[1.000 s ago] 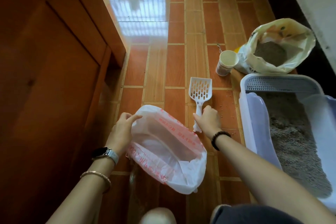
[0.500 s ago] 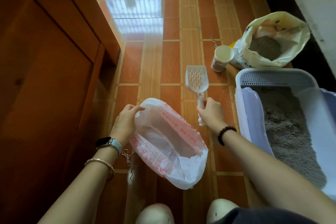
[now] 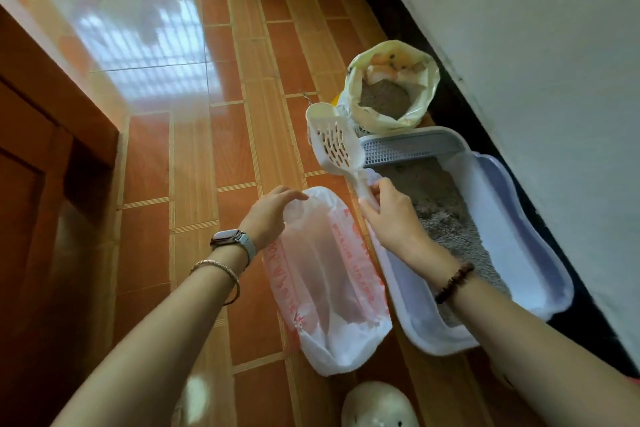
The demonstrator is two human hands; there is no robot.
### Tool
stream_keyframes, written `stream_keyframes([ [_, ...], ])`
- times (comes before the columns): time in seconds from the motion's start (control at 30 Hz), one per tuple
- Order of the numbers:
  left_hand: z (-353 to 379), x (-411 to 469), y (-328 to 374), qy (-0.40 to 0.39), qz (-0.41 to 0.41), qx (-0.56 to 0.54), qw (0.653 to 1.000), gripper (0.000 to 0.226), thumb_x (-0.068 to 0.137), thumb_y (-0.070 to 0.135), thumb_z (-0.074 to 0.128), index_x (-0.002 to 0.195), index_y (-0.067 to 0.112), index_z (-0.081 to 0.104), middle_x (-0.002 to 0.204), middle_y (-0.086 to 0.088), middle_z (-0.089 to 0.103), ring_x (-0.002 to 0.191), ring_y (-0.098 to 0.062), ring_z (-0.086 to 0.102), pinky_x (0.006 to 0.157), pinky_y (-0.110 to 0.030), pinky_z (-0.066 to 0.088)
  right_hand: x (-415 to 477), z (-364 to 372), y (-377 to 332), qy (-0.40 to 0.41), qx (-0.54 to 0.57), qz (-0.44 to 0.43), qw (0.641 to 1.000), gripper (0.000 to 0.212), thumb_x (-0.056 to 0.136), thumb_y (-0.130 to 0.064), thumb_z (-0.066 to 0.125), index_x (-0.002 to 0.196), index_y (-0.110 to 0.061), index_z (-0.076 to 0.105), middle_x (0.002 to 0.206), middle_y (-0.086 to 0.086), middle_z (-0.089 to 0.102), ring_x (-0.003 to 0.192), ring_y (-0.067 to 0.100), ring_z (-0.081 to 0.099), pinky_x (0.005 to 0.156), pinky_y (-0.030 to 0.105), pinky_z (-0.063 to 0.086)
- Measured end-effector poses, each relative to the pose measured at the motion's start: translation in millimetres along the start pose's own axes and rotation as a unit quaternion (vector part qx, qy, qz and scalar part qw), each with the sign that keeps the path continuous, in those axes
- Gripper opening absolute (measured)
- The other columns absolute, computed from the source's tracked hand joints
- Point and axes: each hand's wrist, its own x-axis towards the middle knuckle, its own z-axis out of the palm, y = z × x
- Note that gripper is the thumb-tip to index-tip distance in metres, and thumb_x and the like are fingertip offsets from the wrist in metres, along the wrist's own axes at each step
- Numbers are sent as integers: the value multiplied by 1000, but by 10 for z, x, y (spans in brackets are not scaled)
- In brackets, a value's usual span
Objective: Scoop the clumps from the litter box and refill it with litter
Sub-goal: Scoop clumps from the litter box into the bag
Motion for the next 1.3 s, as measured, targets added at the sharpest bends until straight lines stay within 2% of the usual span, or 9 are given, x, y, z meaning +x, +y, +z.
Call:
stream_keyframes([
  [0.17, 180, 128, 81, -30, 48, 12, 998, 69, 79, -22, 42, 128, 25, 57, 125, 1, 54, 116, -19, 52, 95, -26, 44, -50, -92, 118, -5, -3, 10, 1000, 19, 98, -25, 48, 109, -9, 49, 95, 8, 64, 80, 19, 61, 58, 28, 47],
  [0.3, 199, 130, 12, -40, 45, 18, 998, 70, 77, -24, 38, 127, 21, 59, 129, -1, 51, 118, -21, 51, 97, -29, 46, -65, -106, 125, -2, 1, 7, 1000, 19, 97, -27, 49, 107, -11, 49, 94, 8, 65, 81, 22, 62, 68, 42, 53],
  [0.5, 134, 14, -162, -9, -24, 41, 999, 68, 78, -24, 40, 127, 20, 58, 123, -1, 52, 114, -21, 52, 91, -32, 49, -102, -72, 70, -11, 13, -5, 1000, 19, 96, -23, 50, 104, -6, 51, 93, 9, 63, 78, 21, 57, 64, 32, 41],
  [0.63, 118, -36, -252, 29, -50, 43, 997, 71, 76, -25, 37, 128, 18, 57, 123, -2, 52, 115, -23, 52, 89, -32, 48, -122, -70, 72, -10, 18, -6, 1000, 19, 96, -23, 51, 105, -6, 51, 93, 10, 63, 81, 23, 59, 66, 32, 43],
  [0.73, 96, -97, -257, 35, -56, 42, 997, 62, 83, -16, 41, 132, 20, 55, 138, -6, 46, 125, -26, 46, 100, -39, 45, -147, -44, 52, -7, 21, -5, 1000, 18, 97, -23, 49, 105, -7, 51, 93, 9, 64, 81, 22, 60, 64, 30, 42],
  [0.83, 43, -189, -217, 46, -64, 51, 996, 47, 91, 1, 50, 133, 21, 54, 151, -8, 36, 138, -27, 34, 112, -45, 33, -181, 0, 7, -6, 31, -10, 999, 19, 98, -24, 48, 105, -7, 51, 92, 9, 64, 78, 21, 60, 61, 28, 41],
  [1.0, -1, -439, -10, 99, -2, 58, 993, 30, 94, 14, 56, 123, 20, 61, 143, -7, 46, 134, -25, 40, 111, -43, 32, -206, 7, -43, -5, 9, -9, 1000, 22, 98, -20, 46, 113, -4, 50, 92, 6, 55, 74, 17, 50, 50, 18, 31],
  [1.17, 79, -523, 434, 129, 61, 1, 990, 26, 93, 9, 57, 117, 17, 65, 126, -2, 60, 120, -19, 54, 104, -36, 42, -248, -205, 55, 20, 6, 10, 1000, 24, 97, -21, 45, 112, -3, 53, 100, 11, 56, 79, 20, 50, 56, 27, 33],
  [1.3, 282, -516, 825, 101, 99, -51, 989, 30, 96, 11, 52, 125, 16, 59, 134, -1, 55, 127, -15, 49, 105, -29, 41, -359, -560, 326, 54, 6, 47, 997, 25, 97, -24, 49, 115, -6, 52, 101, 11, 58, 80, 20, 55, 59, 26, 37],
])
